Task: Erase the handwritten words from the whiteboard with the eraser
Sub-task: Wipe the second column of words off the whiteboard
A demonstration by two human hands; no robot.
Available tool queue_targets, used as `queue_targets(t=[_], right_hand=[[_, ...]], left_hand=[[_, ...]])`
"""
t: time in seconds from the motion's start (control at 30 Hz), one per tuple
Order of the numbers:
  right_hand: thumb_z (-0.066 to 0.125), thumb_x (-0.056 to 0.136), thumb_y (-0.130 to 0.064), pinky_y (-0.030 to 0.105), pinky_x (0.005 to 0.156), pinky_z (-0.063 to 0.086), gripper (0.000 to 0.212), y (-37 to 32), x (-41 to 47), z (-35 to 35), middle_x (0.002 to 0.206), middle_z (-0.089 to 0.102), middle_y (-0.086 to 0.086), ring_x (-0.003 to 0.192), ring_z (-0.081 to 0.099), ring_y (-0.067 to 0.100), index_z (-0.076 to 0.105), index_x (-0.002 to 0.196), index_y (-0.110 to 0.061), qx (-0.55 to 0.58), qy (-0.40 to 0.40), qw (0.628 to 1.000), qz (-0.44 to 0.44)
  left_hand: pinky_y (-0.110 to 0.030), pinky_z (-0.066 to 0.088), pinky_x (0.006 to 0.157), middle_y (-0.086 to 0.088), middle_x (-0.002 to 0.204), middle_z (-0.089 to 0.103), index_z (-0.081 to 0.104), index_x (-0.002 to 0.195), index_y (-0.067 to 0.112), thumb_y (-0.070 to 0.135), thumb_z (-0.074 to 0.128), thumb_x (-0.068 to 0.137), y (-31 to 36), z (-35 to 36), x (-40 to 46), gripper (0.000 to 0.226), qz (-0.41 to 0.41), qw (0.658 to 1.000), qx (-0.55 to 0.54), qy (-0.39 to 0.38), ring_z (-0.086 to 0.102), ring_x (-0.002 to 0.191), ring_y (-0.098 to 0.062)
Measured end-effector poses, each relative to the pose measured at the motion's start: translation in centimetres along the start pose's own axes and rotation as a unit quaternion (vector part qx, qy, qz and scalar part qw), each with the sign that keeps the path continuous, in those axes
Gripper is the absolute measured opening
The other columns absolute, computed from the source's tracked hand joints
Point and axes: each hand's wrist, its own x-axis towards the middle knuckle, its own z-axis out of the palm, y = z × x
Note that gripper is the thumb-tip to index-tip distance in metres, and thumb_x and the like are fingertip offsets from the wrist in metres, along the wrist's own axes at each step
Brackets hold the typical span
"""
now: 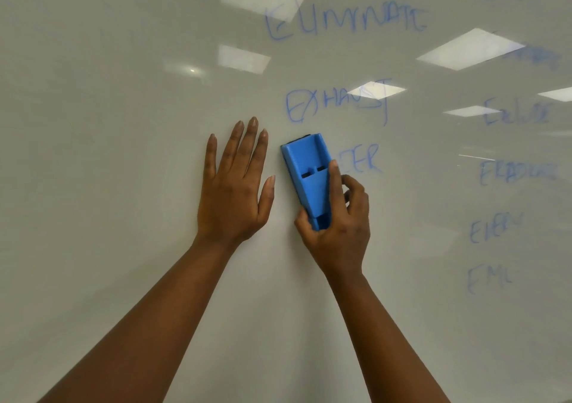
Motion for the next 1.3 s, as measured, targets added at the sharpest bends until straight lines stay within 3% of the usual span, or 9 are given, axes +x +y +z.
queue_targets(t=[0.2,0.4,0.77,0.97,1.3], right_hand=[[0.071,0.065,-0.024,0.027,0.067,0.047,0.079,2.1,-1.3,-1.1,0.114,0.052,0.016,0.096,0.044,0.019,0.039,0.135,-0.006,-0.022,-0.007,1.000,-0.021],[0.073,0.069,-0.018,0.024,0.068,0.045,0.080,1.7,0.0,-0.4,0.117,0.049,0.017,0.098,0.046,0.020,0.036,0.139,-0.007,0.019,0.049,0.994,0.094],[0.068,0.070,-0.025,0.027,0.068,0.048,0.078,2.3,-1.1,-0.9,0.118,0.050,0.020,0.101,0.041,0.018,0.036,0.137,-0.005,-0.005,-0.005,0.999,0.035],[0.071,0.075,-0.018,0.027,0.073,0.045,0.079,2.0,-0.1,-0.4,0.122,0.046,0.018,0.104,0.047,0.026,0.029,0.141,-0.009,0.025,0.057,0.991,0.118],[0.066,0.073,-0.027,0.026,0.071,0.047,0.078,2.3,-2.0,-0.7,0.121,0.048,0.018,0.103,0.046,0.023,0.033,0.140,-0.006,-0.013,-0.010,0.999,0.048]], left_hand=[[-0.050,0.010,0.115,-0.016,0.152,0.026,0.029,0.145,0.004,0.033,0.027,0.094,-0.1,0.0,-0.1,0.059,0.002,1.000,0.000,0.004,0.020,0.142,-0.030],[-0.050,0.009,0.115,-0.016,0.152,0.026,0.030,0.145,0.004,0.030,0.031,0.092,0.0,0.1,-0.1,0.059,-0.001,1.000,0.010,0.002,0.021,0.142,-0.030],[-0.051,0.011,0.115,-0.016,0.153,0.024,0.027,0.146,0.004,0.027,0.032,0.090,0.0,0.1,-0.1,0.061,-0.003,1.000,0.021,-0.005,0.019,0.142,-0.030],[-0.051,0.011,0.115,-0.015,0.153,0.024,0.027,0.146,0.004,0.028,0.031,0.090,0.1,0.2,-0.2,0.061,-0.004,1.000,0.020,-0.009,0.019,0.142,-0.030],[-0.051,0.012,0.115,-0.015,0.153,0.024,0.027,0.146,0.005,0.027,0.034,0.090,0.0,0.2,-0.3,0.061,-0.002,1.000,0.016,-0.004,0.019,0.143,-0.030]])
